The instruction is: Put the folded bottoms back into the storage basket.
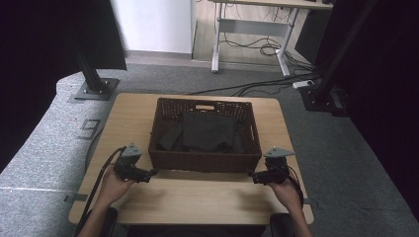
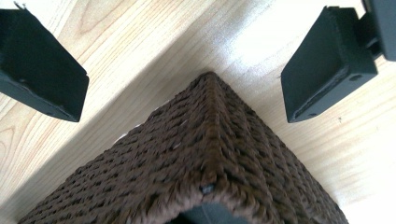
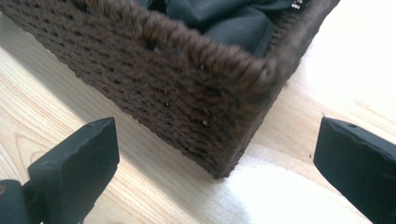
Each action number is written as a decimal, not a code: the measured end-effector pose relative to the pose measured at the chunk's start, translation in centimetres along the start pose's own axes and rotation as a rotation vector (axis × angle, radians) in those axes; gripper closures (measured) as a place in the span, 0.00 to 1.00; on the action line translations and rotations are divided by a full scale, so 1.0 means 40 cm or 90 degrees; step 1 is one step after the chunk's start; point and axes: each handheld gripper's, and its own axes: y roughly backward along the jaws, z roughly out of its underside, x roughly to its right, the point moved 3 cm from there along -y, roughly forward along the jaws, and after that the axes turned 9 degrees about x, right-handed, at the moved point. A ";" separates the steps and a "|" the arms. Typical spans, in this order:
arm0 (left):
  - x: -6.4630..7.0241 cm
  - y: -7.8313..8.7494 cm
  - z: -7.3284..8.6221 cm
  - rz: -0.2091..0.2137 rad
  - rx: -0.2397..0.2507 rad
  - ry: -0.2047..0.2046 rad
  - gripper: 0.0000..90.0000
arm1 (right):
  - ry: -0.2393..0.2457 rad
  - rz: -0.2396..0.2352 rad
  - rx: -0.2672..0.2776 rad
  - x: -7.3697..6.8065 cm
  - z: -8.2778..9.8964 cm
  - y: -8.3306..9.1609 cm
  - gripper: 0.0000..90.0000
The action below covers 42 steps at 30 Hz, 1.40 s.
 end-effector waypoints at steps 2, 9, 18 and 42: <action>-0.001 -0.003 0.008 0.002 -0.001 0.003 0.01 | -0.001 0.000 -0.003 -0.002 0.009 -0.005 0.00; -0.005 -0.018 0.038 0.001 -0.006 0.010 0.01 | -0.004 0.000 -0.011 -0.010 0.035 -0.024 0.00; -0.001 -0.040 0.069 0.000 -0.010 0.011 0.00 | -0.002 0.008 -0.031 -0.017 0.078 -0.051 0.00; 0.012 -0.102 0.135 -0.010 -0.073 -0.022 0.00 | 0.004 -0.007 -0.061 -0.036 0.148 -0.102 0.00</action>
